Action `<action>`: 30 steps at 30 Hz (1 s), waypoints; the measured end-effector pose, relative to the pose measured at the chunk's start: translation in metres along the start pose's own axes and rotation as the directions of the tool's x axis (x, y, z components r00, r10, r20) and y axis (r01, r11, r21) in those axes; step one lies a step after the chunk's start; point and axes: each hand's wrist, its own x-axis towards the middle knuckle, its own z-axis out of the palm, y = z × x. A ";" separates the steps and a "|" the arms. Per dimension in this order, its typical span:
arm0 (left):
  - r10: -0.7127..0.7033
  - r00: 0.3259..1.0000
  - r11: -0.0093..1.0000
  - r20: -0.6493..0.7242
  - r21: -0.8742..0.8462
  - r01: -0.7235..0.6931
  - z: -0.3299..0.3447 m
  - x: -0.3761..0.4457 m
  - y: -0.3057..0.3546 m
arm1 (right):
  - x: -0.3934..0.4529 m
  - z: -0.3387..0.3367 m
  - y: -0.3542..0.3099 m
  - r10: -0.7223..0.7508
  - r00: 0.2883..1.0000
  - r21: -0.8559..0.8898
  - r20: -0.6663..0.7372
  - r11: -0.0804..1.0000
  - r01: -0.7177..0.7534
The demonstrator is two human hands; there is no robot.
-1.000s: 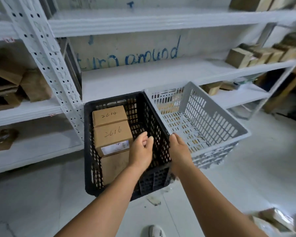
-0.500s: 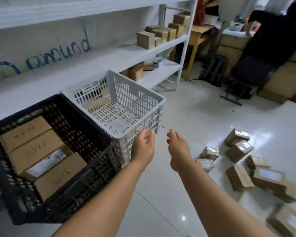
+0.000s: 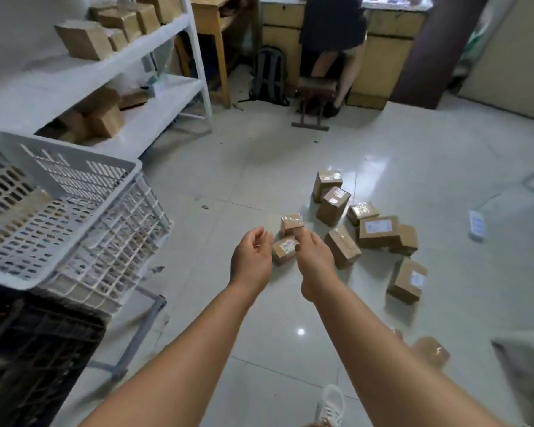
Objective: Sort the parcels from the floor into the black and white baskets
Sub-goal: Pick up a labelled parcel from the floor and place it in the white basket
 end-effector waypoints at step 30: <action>-0.453 0.780 0.880 0.432 0.358 0.313 0.415 0.030 -0.108 | 0.205 -0.350 0.198 0.449 0.795 0.329 -0.408 0.885 -0.331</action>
